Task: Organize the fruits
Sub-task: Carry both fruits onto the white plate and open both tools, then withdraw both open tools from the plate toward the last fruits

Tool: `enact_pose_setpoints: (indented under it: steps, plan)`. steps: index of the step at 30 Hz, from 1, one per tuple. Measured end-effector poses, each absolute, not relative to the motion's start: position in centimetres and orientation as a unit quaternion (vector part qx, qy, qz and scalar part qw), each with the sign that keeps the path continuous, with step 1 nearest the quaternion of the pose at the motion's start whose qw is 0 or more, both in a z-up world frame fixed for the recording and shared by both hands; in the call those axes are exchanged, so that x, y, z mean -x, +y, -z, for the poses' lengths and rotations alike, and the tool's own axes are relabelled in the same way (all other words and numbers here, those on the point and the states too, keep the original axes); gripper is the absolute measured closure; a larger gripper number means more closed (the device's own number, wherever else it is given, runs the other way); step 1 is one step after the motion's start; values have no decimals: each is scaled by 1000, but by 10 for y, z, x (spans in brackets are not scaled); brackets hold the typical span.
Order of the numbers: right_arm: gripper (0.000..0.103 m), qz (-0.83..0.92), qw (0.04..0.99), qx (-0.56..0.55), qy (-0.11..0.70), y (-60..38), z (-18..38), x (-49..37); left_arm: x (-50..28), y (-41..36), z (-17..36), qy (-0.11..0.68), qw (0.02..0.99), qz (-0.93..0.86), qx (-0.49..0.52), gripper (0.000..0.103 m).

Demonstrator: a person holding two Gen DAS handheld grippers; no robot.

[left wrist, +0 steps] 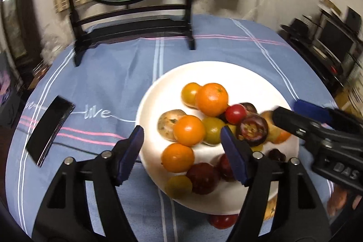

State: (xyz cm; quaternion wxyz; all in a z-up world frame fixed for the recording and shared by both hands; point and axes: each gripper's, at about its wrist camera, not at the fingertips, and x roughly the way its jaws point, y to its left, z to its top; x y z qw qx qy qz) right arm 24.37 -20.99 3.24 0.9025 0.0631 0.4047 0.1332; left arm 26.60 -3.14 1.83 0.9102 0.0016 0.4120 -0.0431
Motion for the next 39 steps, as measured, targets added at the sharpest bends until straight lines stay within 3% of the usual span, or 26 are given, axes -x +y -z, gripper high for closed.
enact_pose_setpoints:
  steps: [1,2,5,10,17,39]
  plan:
    - [46,-123,909,-76,391,-214,-37,-242,-265,-30,-22,411,911,36,7,32]
    - [39,-113,910,-116,382,-218,-39,-237,-262,-28,-26,401,915,36,21,31]
    - [39,-133,911,-60,385,-205,-40,-227,-252,-28,-39,387,922,32,4,26]
    - [38,-139,906,-64,394,-205,-45,-214,-234,-28,-44,380,924,43,-4,26]
    - [38,-144,898,10,415,-195,-30,-176,-198,-20,-26,392,918,60,-25,24]
    - [38,-139,862,27,486,-182,41,-152,-163,11,26,435,898,63,3,20]
